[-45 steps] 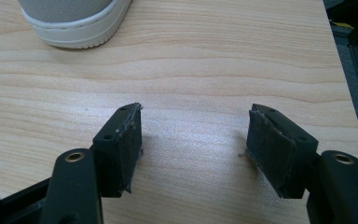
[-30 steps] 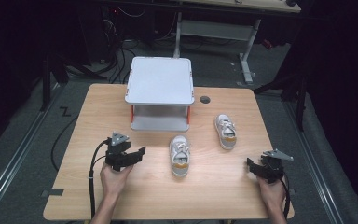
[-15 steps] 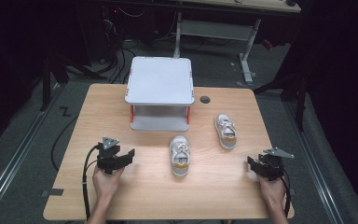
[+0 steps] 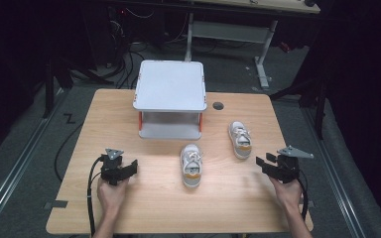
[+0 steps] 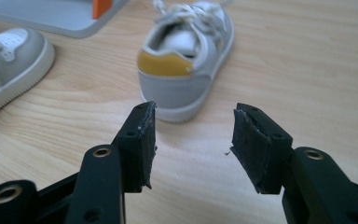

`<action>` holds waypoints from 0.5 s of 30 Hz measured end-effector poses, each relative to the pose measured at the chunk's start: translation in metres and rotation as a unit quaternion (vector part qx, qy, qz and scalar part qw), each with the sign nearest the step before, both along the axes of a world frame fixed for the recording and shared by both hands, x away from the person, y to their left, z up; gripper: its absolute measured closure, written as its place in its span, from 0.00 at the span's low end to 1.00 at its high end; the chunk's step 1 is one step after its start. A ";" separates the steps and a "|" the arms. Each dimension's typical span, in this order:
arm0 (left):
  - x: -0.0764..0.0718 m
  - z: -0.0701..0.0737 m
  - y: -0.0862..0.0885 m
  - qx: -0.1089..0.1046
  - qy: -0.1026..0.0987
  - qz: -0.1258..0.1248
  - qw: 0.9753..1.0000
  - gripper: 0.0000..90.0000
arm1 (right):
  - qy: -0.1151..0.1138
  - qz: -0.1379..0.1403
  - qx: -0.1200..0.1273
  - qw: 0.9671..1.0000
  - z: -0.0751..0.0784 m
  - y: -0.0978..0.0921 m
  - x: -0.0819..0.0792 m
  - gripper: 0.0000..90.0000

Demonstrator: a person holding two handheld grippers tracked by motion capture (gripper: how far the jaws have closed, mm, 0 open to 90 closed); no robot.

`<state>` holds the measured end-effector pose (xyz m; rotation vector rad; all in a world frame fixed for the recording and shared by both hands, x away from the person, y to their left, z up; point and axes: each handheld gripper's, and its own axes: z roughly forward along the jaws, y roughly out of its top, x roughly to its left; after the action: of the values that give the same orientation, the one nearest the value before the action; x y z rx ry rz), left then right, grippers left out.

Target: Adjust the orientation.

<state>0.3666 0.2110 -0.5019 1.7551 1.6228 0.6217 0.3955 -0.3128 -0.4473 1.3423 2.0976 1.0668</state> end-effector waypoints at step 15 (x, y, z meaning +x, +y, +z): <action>0.002 -0.004 -0.006 0.043 -0.012 -0.001 0.999 0.37 | 0.000 0.051 -0.049 0.997 0.020 0.050 0.040 0.58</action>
<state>0.3685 0.2052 -0.5064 1.8043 1.5985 0.7186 0.4356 -0.2630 -0.4275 1.2003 2.2084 0.9900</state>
